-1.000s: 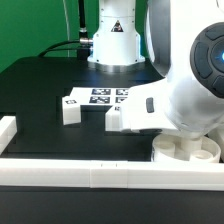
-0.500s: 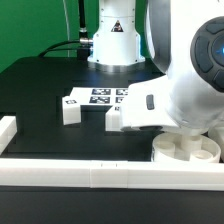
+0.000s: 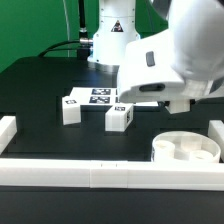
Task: Assemble stool
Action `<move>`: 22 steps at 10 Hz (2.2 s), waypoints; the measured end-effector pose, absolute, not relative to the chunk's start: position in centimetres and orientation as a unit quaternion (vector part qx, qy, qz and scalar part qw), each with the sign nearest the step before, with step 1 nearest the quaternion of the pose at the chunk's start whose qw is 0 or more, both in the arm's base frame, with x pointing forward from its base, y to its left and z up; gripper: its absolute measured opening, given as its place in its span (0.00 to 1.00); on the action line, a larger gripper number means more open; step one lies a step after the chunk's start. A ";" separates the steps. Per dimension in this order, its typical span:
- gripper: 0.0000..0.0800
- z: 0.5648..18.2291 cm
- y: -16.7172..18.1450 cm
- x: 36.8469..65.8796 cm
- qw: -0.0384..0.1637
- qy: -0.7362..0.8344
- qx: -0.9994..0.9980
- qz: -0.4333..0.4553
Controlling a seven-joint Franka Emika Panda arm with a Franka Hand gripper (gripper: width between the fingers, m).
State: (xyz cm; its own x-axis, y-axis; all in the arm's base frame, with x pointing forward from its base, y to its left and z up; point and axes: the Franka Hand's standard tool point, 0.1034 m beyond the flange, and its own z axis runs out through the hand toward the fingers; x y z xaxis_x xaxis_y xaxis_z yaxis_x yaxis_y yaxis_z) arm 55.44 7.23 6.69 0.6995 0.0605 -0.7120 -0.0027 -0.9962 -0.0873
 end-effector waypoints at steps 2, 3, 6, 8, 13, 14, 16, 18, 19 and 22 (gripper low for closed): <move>0.41 6.1 7.4 55.9 0.041 -0.015 -0.929 0.368; 0.41 6.1 7.5 56.9 0.042 -0.013 -0.945 0.324; 0.41 8.2 7.2 58.7 0.043 -0.006 -0.974 0.223; 0.41 9.3 7.2 59.6 0.043 -0.004 -0.987 0.157; 0.41 9.0 7.4 60.7 0.043 0.001 -0.999 -0.004; 0.41 10.3 7.4 61.7 0.044 0.001 -0.999 -0.031; 0.41 12.3 6.9 63.6 0.043 -0.017 -0.994 -0.103; 0.41 12.1 6.8 64.0 0.042 -0.015 -0.982 -0.183; 0.41 11.8 6.8 63.8 0.041 -0.015 -0.980 -0.193; 0.41 12.9 7.6 64.8 0.048 -0.009 -0.963 -0.265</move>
Offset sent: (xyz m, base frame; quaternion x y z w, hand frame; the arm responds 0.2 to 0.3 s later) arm 0.0000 0.0000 0.0000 0.0000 0.2571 0.0000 0.9664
